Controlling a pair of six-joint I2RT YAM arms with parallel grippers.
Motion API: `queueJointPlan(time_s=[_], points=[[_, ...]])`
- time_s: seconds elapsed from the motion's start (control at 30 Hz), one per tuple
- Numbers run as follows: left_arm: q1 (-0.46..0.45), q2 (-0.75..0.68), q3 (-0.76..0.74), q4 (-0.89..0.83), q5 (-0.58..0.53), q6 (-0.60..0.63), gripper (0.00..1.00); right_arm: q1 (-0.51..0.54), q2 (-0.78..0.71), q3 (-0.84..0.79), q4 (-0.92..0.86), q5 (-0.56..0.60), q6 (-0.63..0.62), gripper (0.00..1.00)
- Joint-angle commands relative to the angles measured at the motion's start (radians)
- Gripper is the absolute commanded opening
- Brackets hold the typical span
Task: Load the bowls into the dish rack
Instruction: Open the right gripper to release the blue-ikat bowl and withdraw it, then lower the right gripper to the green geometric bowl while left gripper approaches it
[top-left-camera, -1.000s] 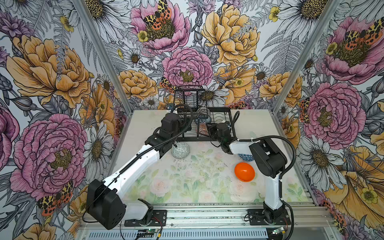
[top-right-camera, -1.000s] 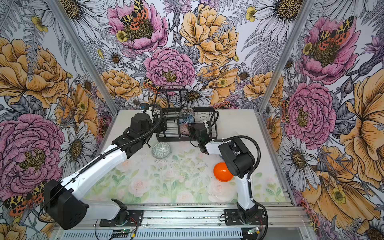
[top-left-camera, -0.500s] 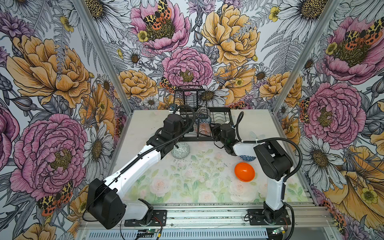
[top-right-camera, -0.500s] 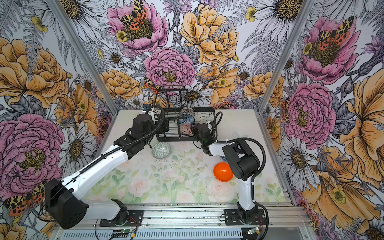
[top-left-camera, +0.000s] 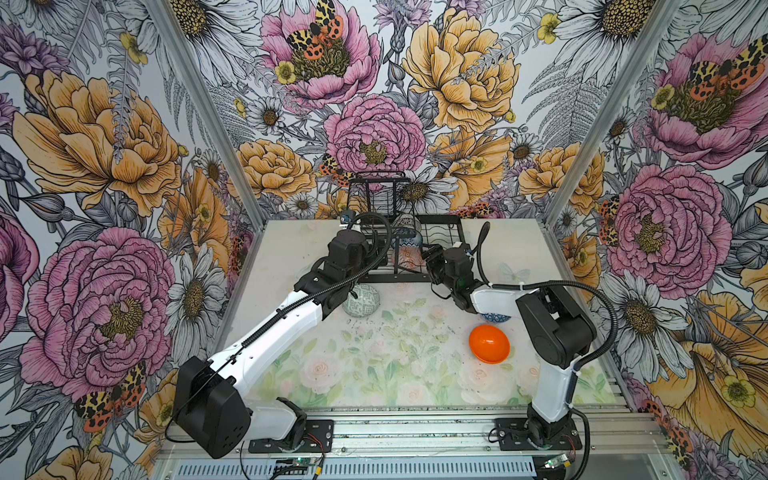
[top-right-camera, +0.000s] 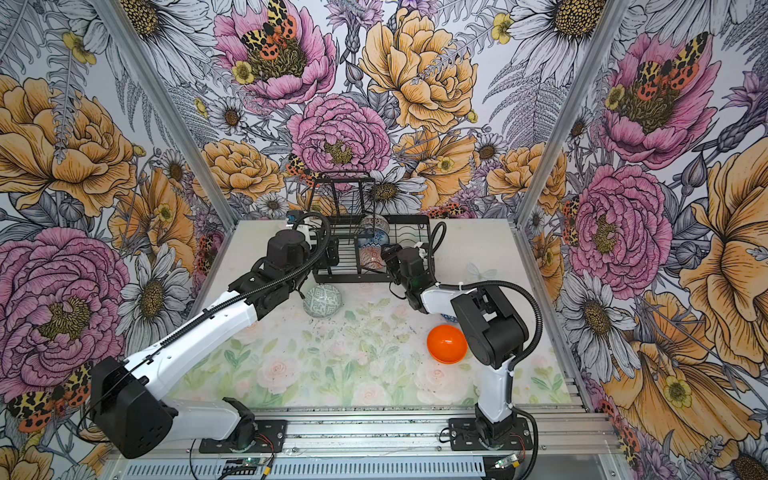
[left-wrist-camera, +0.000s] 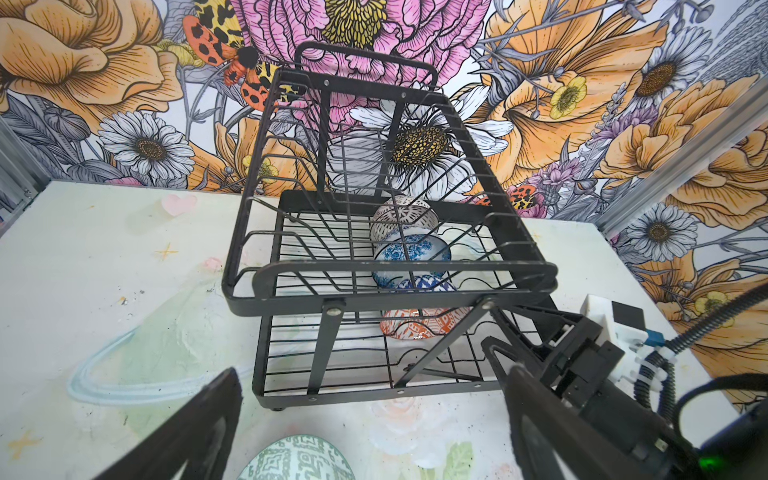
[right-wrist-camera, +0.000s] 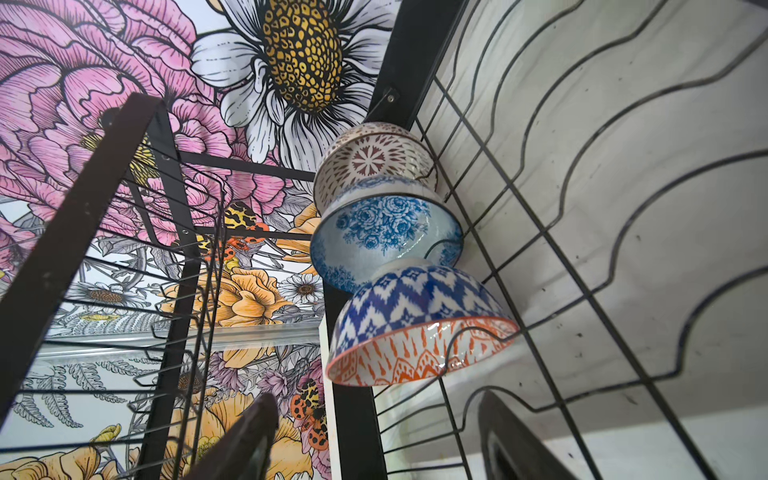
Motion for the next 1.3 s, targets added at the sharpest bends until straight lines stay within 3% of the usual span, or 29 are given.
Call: queueJointPlan(time_s=[0.0, 0.1, 0.47, 0.53, 0.97, 1.27], points=[[-0.005, -0.023, -0.026, -0.003, -0.006, -0.017, 0.99, 0.0, -0.058, -0.009, -0.065, -0.004, -0.074, 0.83], [-0.002, -0.023, -0.036, -0.038, -0.01, -0.032, 0.99, 0.011, -0.083, 0.012, -0.154, -0.02, -0.148, 0.88], [0.025, -0.12, -0.147, -0.077, -0.024, -0.113, 0.99, 0.107, -0.153, 0.114, -0.552, -0.013, -0.526, 0.95], [0.049, -0.143, -0.185, -0.082, -0.005, -0.151, 0.99, 0.119, -0.16, 0.098, -0.565, -0.005, -0.545, 0.99], [0.232, -0.218, -0.35, -0.186, 0.17, -0.351, 0.99, 0.222, -0.123, 0.126, -0.656, 0.023, -0.644, 0.99], [0.296, -0.189, -0.393, -0.209, 0.289, -0.457, 0.99, 0.239, -0.04, 0.241, -0.651, -0.116, -0.659, 0.99]])
